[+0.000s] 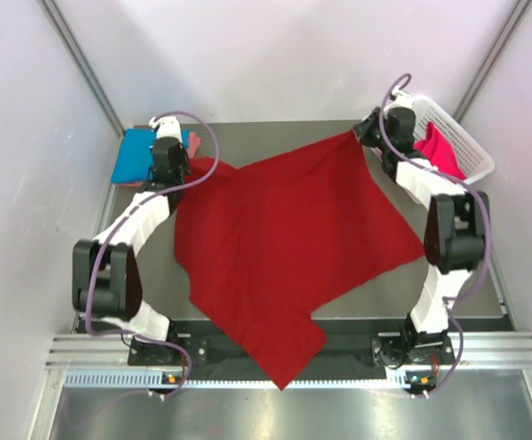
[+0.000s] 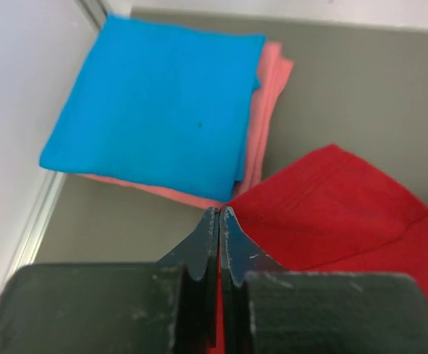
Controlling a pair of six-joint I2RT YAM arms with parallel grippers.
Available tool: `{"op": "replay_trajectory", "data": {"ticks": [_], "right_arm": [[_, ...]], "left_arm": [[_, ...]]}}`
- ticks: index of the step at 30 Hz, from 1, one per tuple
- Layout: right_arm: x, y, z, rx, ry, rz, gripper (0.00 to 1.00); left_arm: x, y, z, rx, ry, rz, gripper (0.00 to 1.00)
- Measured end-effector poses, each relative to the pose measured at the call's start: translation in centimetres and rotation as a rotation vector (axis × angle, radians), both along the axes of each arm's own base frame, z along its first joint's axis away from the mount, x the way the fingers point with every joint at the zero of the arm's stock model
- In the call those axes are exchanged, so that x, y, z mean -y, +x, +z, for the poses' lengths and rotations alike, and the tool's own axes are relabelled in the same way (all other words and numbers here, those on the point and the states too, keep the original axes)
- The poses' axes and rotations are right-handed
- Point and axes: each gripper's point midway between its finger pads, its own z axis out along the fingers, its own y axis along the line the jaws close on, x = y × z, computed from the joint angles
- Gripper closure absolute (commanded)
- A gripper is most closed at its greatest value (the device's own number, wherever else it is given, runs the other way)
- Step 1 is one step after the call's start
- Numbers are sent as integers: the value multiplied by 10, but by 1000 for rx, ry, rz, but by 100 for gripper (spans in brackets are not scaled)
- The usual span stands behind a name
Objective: Fold and stack the t-shirts
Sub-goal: Flatten the tshirt out, then fold the tshirt
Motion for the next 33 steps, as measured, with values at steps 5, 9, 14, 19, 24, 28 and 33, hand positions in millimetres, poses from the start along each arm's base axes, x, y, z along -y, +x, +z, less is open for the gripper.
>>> {"op": "replay_trajectory", "data": {"ticks": [5,9,14,19,24,28,33], "right_arm": [[-15,53,-27,-14,2,30,100],[-24,85,-39,-16,5,49,100],[-30,109,-47,-27,7,64,100],[-33,118,-58,-73,-5,76,100],[-30,110,-73,-135,-34,82,100],[-28,104,-85,-183,-53,85,100],[-24,93,-97,-252,-62,81,100]], "left_arm": [[-8,36,-28,-66,4,26,100],[-6,59,-27,-61,4,20,100],[-2,71,-25,-69,-1,11,100],[3,69,-25,-117,-27,-4,100],[11,54,-38,-193,-78,-28,100],[20,29,-40,-239,-142,-52,100],[33,-2,-23,-245,-215,-78,100]]}}
